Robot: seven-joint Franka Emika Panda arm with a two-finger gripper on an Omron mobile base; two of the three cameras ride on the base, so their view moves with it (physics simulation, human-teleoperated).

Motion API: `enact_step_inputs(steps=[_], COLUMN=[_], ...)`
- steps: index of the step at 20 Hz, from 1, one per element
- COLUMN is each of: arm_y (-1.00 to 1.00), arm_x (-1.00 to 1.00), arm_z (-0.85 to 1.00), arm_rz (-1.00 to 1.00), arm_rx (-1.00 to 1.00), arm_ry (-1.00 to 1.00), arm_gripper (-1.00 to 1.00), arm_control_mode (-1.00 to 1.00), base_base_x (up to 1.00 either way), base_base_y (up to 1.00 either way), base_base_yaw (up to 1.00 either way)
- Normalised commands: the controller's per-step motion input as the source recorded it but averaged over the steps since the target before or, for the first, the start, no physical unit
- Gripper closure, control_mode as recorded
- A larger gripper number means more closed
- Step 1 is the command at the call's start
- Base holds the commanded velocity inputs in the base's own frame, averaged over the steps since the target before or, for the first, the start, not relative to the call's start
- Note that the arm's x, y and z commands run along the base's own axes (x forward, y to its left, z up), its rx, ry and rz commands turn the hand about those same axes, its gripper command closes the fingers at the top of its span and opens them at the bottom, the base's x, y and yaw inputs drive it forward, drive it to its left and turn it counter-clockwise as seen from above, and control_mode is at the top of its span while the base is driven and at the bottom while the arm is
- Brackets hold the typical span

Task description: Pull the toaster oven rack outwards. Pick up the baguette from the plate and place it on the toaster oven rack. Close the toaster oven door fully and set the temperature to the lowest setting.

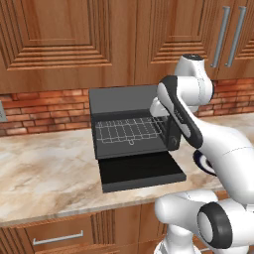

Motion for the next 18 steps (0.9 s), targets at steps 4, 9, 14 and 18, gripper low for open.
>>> enact_step_inputs(steps=[4,9,14,18], arm_y=[0.06,0.20,0.22,0.24], arm_x=[-0.01,-0.07,-0.05,0.00], arm_z=[0.00,0.00,-0.01,-0.05], arm_rz=[0.00,0.00,0.00,0.00], arm_rx=[0.00,0.00,0.00,0.00], arm_ry=[-0.06,-0.12,-0.06,0.00], arm_gripper=[-1.00,-1.00,-1.00,-1.00], arm_control_mode=[-1.00,-1.00,-1.00,-1.00], base_base_x=[0.00,0.00,0.00,0.00], base_base_y=[0.00,0.00,0.00,0.00], base_base_yaw=[0.00,0.00,0.00,0.00])
